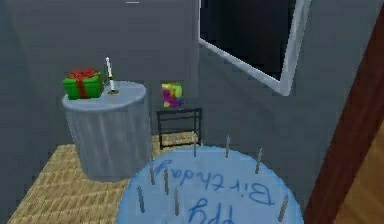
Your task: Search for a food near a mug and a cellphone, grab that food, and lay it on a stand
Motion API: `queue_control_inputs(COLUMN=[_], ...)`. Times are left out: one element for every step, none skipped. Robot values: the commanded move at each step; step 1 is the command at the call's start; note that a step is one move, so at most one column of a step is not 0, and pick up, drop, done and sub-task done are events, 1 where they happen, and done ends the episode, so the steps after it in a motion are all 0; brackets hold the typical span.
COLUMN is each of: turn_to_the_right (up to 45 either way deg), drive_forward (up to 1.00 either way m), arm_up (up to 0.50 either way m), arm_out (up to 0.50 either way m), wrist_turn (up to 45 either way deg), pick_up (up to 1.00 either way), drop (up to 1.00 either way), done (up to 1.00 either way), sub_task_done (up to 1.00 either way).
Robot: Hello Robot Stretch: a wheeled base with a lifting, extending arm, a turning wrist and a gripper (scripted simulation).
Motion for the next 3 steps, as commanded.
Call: queue_control_inputs(turn_to_the_right=[-6.0, 0.0, 0.0], drive_forward=[0.00, 1.00, 0.40], arm_up=[0.00, 0.00, 0.00], arm_out=[0.00, 0.00, 0.00], wrist_turn=[0.0, 0.0, 0.0], pick_up=[0.00, 0.00, 0.00], drop=[0.00, 0.00, 0.00], done=[0.00, 0.00, 0.00], sub_task_done=[0.00, 0.00, 0.00])
